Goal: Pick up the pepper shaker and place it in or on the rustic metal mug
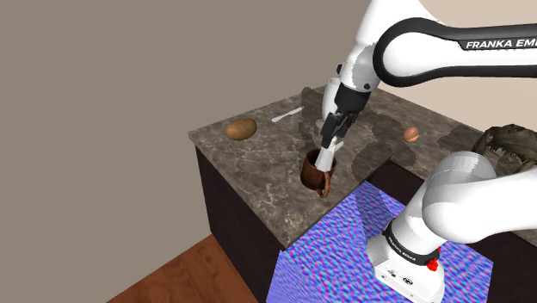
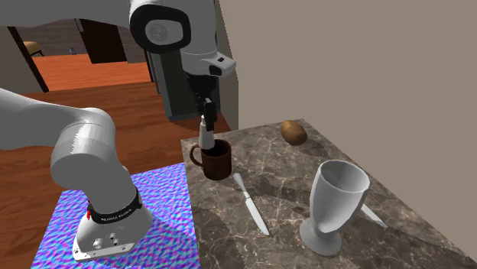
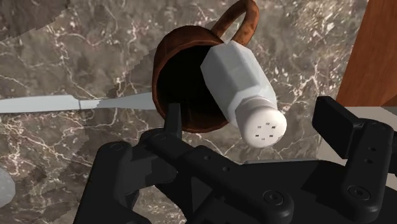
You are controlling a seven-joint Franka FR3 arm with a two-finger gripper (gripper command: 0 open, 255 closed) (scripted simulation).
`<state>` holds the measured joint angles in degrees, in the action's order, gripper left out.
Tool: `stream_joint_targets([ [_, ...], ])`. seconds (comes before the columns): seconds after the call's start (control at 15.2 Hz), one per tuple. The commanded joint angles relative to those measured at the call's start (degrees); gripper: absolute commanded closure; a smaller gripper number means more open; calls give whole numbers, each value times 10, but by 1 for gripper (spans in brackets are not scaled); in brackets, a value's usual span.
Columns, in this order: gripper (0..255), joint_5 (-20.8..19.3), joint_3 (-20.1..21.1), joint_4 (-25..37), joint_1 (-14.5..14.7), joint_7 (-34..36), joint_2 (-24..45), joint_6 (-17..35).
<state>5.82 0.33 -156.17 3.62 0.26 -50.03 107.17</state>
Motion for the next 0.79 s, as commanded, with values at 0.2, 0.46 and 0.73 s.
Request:
stream_joint_targets([
  [0.2,0,-7,-7,71,-4,0,-4,-76],
  [0.46,0,-7,-7,71,-4,0,-4,-76],
  [0.73,0,-7,-7,71,-4,0,-4,-76],
])
